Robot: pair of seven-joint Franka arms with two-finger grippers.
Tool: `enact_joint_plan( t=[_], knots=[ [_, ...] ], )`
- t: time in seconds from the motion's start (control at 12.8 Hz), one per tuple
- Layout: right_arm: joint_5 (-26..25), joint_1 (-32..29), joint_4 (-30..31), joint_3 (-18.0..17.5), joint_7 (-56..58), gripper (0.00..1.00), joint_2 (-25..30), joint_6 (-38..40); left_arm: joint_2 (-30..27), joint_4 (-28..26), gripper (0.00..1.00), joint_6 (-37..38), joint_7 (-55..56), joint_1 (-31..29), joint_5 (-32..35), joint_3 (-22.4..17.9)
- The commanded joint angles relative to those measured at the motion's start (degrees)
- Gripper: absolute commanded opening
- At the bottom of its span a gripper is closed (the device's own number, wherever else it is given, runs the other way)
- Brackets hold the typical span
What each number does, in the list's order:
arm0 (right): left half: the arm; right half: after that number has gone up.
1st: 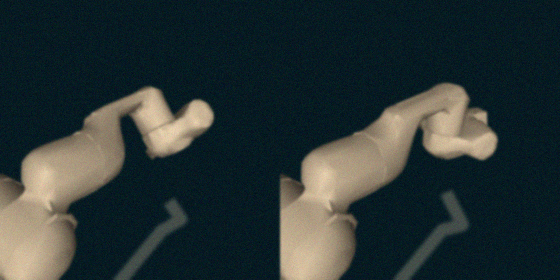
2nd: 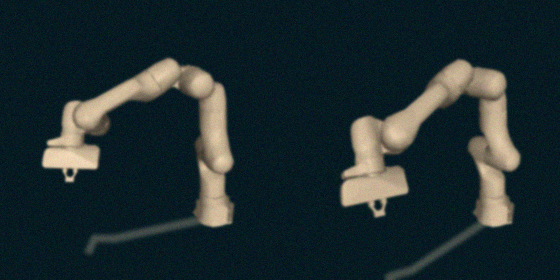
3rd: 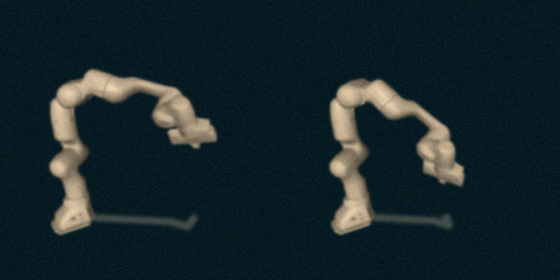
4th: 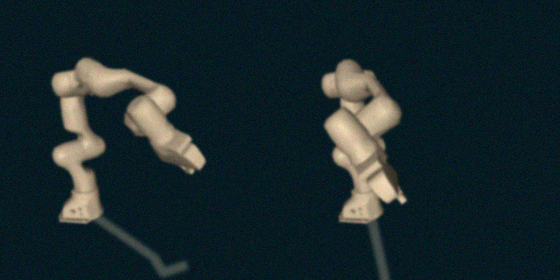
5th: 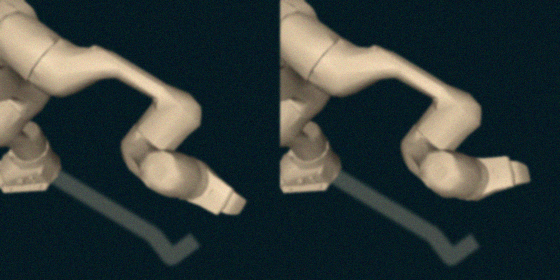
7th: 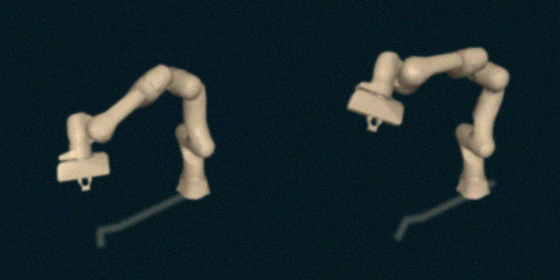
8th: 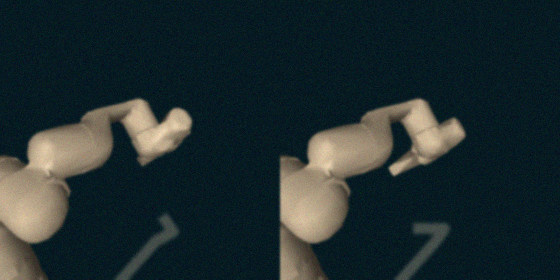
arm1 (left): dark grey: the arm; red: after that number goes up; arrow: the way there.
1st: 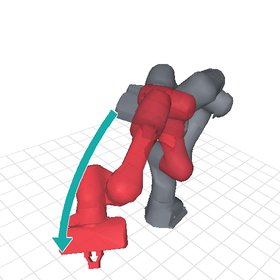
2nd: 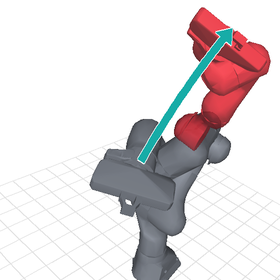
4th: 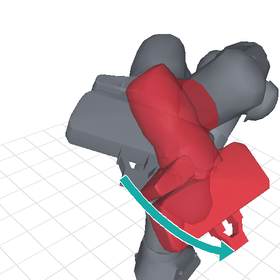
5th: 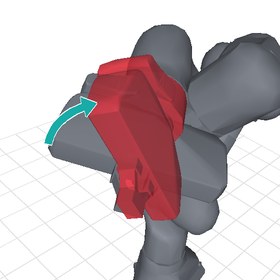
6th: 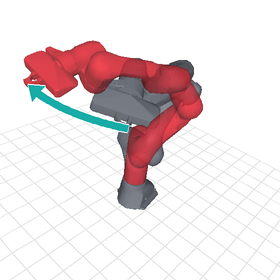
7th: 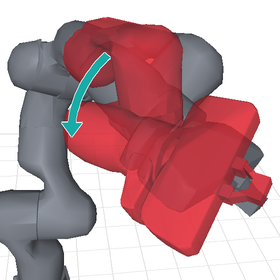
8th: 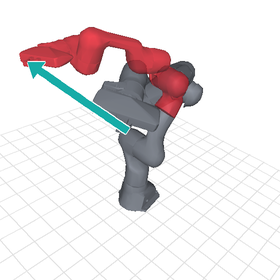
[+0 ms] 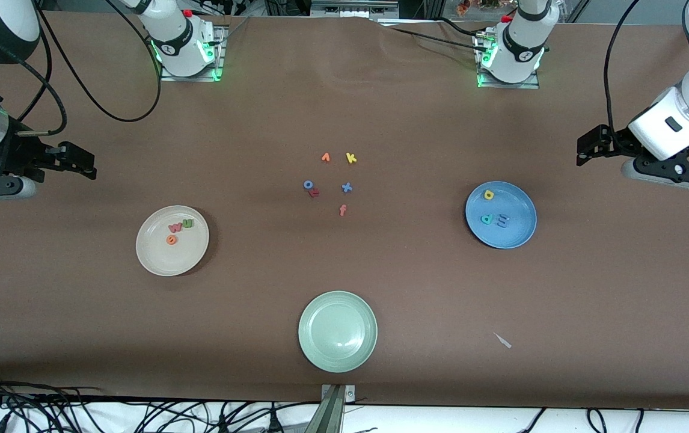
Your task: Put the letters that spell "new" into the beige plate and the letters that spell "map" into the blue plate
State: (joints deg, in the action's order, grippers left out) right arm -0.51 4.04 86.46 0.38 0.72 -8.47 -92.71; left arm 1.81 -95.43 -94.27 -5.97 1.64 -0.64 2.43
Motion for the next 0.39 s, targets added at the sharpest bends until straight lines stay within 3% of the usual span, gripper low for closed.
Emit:
enact_joint_plan(
  t=[0.0, 0.31],
  knots=[
    [0.9, -0.3, -1.5, -0.1, 0.4, 1.0, -0.6, 0.7, 0.8, 2.0, 1.0, 1.4, 0.3, 0.2, -0.4, -0.2],
    [0.9, -0.4, -1.5, -0.1, 0.4, 1.0, -0.6, 1.1, 0.7, 2.0, 1.0, 1.4, 0.3, 0.2, -0.4, -0.2]
  ],
)
